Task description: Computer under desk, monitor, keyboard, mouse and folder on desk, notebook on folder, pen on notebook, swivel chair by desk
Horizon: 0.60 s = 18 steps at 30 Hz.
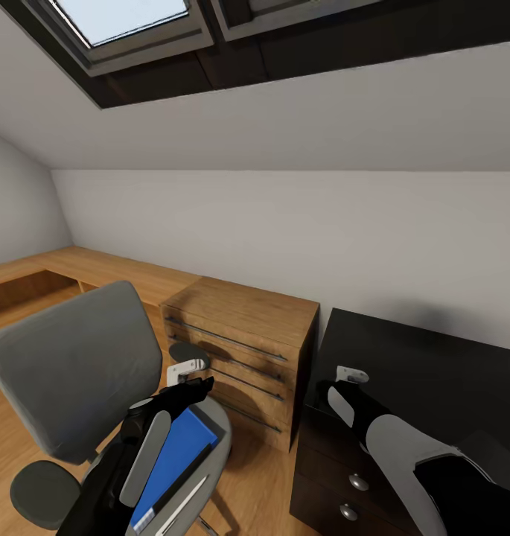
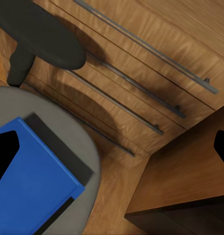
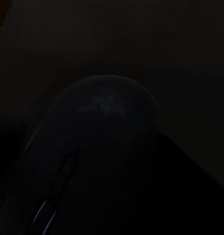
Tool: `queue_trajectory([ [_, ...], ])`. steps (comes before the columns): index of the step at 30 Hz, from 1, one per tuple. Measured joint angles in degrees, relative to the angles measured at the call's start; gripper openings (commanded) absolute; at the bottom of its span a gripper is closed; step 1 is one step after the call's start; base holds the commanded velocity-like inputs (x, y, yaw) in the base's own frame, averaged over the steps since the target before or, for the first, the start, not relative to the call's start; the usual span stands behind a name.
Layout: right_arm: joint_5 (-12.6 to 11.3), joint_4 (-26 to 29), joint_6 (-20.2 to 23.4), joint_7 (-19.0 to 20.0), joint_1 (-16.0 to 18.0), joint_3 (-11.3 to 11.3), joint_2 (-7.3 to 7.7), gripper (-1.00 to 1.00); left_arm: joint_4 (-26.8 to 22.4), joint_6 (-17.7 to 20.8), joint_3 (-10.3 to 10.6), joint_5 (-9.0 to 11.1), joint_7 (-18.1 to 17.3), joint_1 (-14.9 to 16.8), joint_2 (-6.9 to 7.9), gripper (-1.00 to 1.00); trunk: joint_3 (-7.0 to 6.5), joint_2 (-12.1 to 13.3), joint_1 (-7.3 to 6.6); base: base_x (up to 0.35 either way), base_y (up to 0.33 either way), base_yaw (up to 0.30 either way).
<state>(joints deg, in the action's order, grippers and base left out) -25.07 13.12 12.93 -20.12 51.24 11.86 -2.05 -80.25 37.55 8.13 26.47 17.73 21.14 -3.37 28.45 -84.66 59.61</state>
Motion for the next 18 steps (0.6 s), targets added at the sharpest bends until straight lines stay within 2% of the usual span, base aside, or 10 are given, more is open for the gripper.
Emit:
queue_trajectory([
  [5,-0.2,0.4,0.0,0.1,0.0,-0.1,0.05,-1.00,0.2,0.0,0.0,0.0,0.0,0.0,0.02,1.00,-0.89,2.0,-1.10,0.000,0.000,0.000],
  [10,-0.1,8.9,1.2,0.0,-0.1,-1.1,0.43,-1.00,0.4,0.0,-0.1,-0.1,0.0,0.0,0.02,1.00,-1.79,4.0,-2.20,0.000,0.000,0.000],
  [15,-0.3,13.7,6.0,-0.1,-0.2,-2.5,1.99,-1.00,0.5,0.0,-0.1,-0.1,0.0,0.0,0.04,1.00,-2.69,6.0,-3.30,0.000,0.000,0.000],
  [17,-0.7,18.1,8.1,-0.8,-1.0,-3.1,2.49,-1.00,0.5,0.0,-0.1,-0.1,0.0,0.0,0.09,1.00,-3.05,6.8,-3.74,-0.085,0.000,0.000],
  [18,-0.7,24.5,9.6,-4.0,-3.7,-3.4,2.85,-1.00,0.5,0.0,-0.1,-0.1,0.0,0.0,0.11,1.00,-3.23,7.2,-3.94,-0.230,0.000,0.000],
])
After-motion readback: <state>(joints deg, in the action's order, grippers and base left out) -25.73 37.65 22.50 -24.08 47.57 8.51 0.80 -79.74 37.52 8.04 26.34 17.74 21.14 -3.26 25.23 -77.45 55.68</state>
